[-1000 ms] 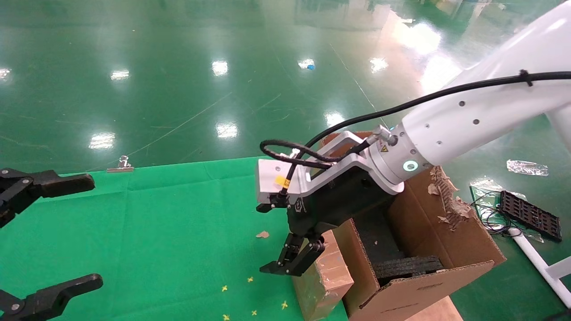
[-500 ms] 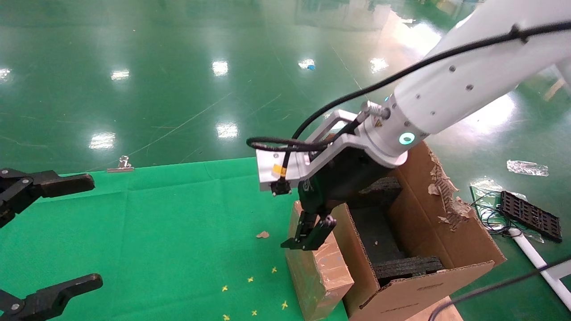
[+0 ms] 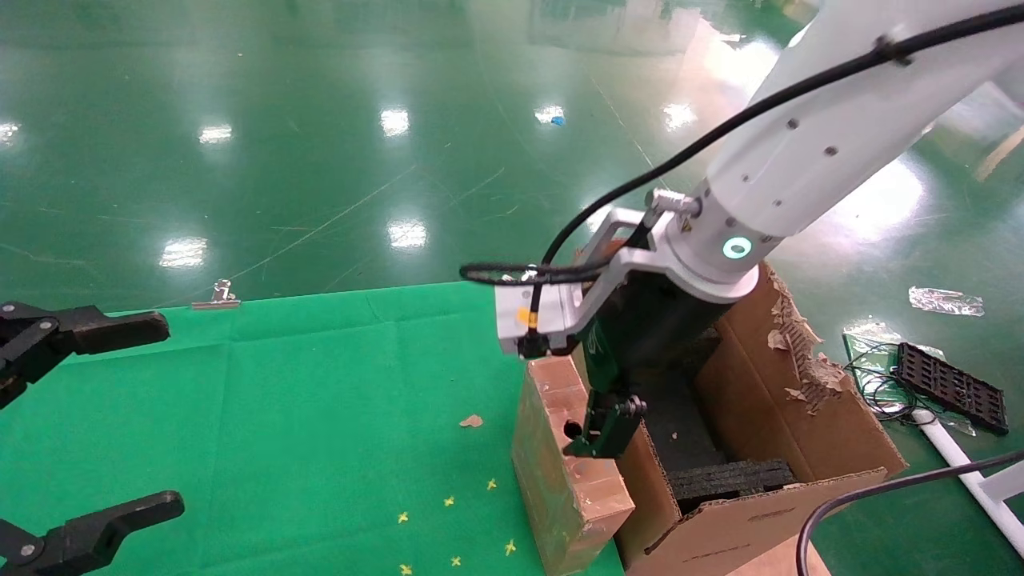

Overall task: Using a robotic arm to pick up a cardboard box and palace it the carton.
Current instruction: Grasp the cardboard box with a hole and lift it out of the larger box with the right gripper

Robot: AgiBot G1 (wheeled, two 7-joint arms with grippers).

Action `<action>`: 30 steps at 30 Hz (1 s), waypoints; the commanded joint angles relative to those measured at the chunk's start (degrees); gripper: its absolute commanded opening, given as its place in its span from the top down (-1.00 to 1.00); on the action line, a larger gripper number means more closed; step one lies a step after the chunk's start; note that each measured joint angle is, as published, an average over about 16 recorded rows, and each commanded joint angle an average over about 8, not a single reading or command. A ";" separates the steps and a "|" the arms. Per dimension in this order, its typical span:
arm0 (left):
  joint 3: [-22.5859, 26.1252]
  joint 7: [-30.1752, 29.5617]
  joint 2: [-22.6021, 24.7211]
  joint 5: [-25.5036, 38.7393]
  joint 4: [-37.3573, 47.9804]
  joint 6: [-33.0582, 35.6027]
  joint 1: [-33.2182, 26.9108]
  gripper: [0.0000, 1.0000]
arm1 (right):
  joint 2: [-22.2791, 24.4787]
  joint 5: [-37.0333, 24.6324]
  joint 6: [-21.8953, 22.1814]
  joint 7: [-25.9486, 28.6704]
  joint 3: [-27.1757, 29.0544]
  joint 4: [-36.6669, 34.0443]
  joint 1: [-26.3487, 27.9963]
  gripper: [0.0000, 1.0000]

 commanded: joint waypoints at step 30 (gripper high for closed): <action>0.12 0.06 -0.05 -0.08 0.00 -0.05 -0.03 -1.00 | -9.15 20.17 -0.78 24.99 -20.85 -34.69 -0.01 -0.82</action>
